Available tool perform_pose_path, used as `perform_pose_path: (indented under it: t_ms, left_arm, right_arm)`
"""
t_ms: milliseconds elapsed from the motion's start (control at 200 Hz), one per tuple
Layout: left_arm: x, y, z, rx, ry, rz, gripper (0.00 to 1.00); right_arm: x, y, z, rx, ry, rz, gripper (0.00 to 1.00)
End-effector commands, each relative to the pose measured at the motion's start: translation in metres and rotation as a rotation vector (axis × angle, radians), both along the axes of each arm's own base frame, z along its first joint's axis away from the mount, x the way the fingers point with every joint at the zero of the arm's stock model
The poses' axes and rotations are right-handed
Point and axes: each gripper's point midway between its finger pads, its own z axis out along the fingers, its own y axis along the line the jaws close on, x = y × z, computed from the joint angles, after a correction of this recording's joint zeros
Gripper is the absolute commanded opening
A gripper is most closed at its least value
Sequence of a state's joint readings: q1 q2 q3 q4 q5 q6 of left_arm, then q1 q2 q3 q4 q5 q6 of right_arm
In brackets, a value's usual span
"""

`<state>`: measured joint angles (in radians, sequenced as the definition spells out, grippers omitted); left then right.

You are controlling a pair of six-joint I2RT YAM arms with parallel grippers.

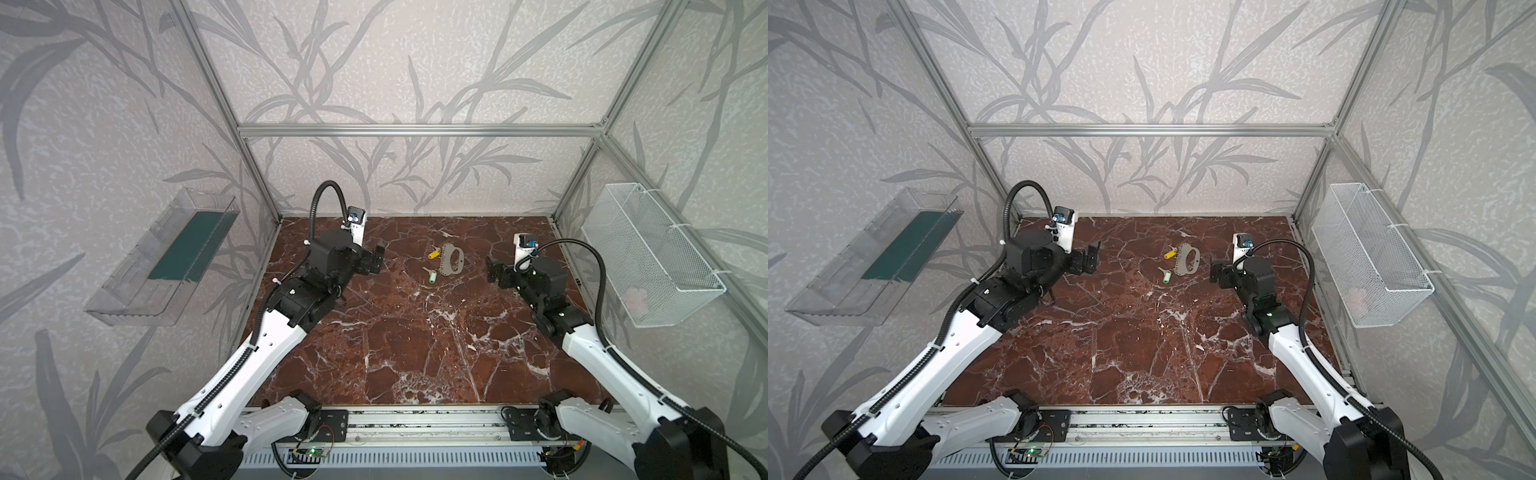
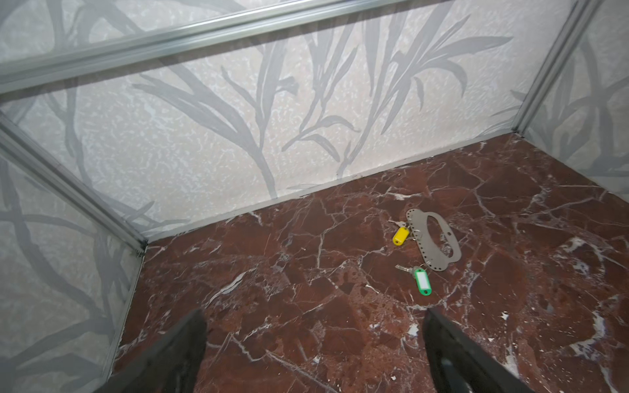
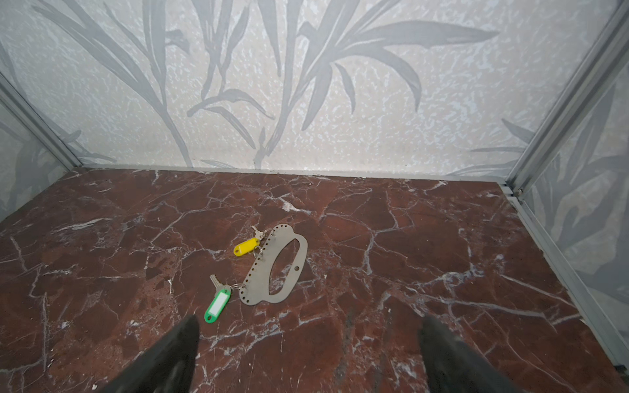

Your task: Put the keys on the keyring

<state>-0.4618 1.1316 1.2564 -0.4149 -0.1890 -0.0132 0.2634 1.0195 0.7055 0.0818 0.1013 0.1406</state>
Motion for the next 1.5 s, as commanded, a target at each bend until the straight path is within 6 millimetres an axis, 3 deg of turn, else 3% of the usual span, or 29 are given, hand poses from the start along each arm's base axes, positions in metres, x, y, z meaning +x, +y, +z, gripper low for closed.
perform_pose_path:
  t_ms: [0, 115, 205, 290, 415, 525, 700, 840, 1140, 1495]
  left_arm:
    - [0.003, 0.001, 0.005, -0.106, 0.081, -0.069, 0.99]
    - [0.010, 0.012, 0.010, -0.084, 0.069, -0.021, 0.99]
    - [0.018, 0.038, 0.010, -0.044, 0.040, 0.120, 0.99]
    - [0.025, 0.059, -0.003, 0.029, 0.024, 0.203, 0.99]
    - [0.033, 0.084, -0.034, 0.103, -0.015, 0.286, 0.99]
    - [0.034, 0.112, -0.077, 0.120, 0.004, 0.369, 0.99]
    - [0.027, 0.147, -0.144, 0.068, 0.031, 0.439, 0.99]
    - [0.020, 0.162, -0.176, -0.050, -0.020, 0.466, 0.99]
    - [0.023, 0.175, -0.215, -0.150, -0.069, 0.440, 0.99]
    - [0.035, 0.155, -0.252, -0.140, -0.103, 0.285, 0.99]
  right_arm:
    - [-0.015, -0.015, -0.009, -0.032, 0.111, -0.019, 0.99]
    - [-0.023, -0.029, -0.008, -0.054, 0.144, -0.060, 0.99]
    - [-0.028, -0.034, -0.007, -0.075, 0.137, -0.074, 0.99]
    - [-0.033, -0.044, -0.003, -0.052, 0.104, -0.136, 0.99]
    - [-0.032, -0.047, 0.003, -0.049, 0.062, -0.144, 0.99]
    - [-0.028, -0.042, 0.002, -0.063, 0.068, -0.108, 0.99]
    - [-0.021, -0.035, -0.005, -0.096, 0.077, -0.060, 0.99]
    - [-0.018, -0.034, -0.007, -0.107, 0.073, -0.049, 0.99]
    - [-0.013, -0.036, -0.009, -0.112, 0.079, -0.051, 0.99]
    - [0.000, -0.042, -0.012, -0.112, 0.075, -0.062, 0.99]
